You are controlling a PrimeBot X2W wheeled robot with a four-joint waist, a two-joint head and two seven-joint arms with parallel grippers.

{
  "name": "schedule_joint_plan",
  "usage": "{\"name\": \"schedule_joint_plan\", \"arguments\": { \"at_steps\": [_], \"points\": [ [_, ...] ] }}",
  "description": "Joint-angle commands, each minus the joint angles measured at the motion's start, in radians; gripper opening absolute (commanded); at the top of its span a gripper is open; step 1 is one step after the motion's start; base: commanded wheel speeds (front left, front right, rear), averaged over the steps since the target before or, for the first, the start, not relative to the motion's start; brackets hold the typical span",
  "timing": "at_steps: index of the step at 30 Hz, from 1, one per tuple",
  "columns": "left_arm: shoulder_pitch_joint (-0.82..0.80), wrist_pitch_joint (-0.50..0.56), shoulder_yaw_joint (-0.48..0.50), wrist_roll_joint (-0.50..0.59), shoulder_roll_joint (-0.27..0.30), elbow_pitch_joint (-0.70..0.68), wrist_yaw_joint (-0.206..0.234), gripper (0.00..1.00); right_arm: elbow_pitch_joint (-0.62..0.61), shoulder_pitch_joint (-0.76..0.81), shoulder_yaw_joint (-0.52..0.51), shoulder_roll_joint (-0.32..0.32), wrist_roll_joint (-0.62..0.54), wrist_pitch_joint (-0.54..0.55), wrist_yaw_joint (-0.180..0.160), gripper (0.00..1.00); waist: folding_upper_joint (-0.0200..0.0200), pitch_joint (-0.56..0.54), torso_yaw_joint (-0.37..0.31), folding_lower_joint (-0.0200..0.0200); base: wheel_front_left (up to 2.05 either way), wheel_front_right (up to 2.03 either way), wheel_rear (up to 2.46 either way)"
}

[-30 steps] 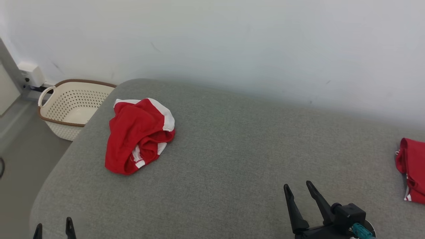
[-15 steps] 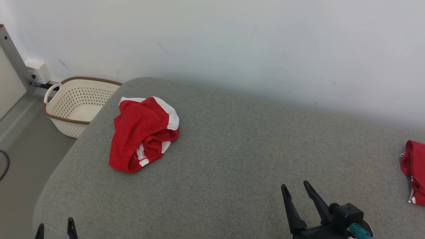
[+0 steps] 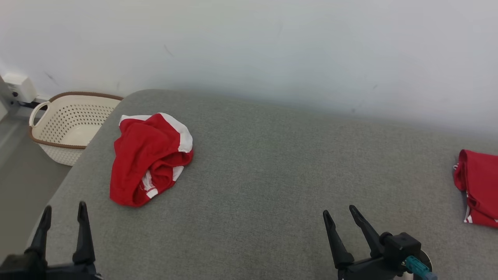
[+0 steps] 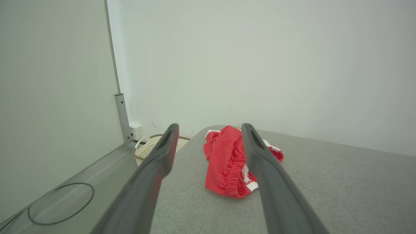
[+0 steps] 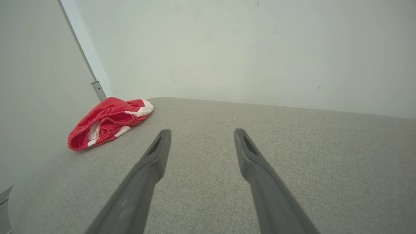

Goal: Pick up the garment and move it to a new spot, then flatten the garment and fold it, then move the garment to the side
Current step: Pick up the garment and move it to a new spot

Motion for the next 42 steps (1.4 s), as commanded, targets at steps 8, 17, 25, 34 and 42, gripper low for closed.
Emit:
{"name": "schedule_joint_plan", "arguments": {
  "at_steps": [8,17,25,34,42],
  "points": [
    [-0.196,0.021,-0.007,-0.040,0.063,0.168,-0.049,1.00,-0.018,-0.045,0.021,-0.023,-0.003,-0.002,0.000,1.00,-0.0001,0.063,-0.079,0.0000,0.00,0.00,0.00],
    [-0.372,0.010,0.001,-0.067,0.122,0.325,-0.077,1.00,-0.026,-0.090,0.029,-0.041,-0.015,-0.002,0.000,1.00,-0.0001,0.150,-0.177,0.0000,0.00,0.00,0.00],
    [-0.557,0.047,-0.015,-0.074,0.185,0.501,-0.095,1.00,-0.053,-0.126,0.034,-0.045,-0.028,-0.002,0.000,1.00,-0.0001,0.222,-0.236,0.0000,0.00,0.00,0.00],
    [-0.711,0.081,-0.026,-0.110,0.250,0.712,-0.121,1.00,-0.072,-0.163,0.030,-0.042,-0.042,-0.002,0.000,1.00,-0.0001,0.298,-0.295,0.0000,0.00,0.00,0.00],
    [-0.814,0.113,-0.076,-0.114,0.303,0.889,-0.136,1.00,-0.082,-0.183,0.025,-0.047,-0.056,-0.002,0.000,1.00,-0.0001,0.348,-0.327,0.0000,0.00,0.00,0.00]
  ]
}}
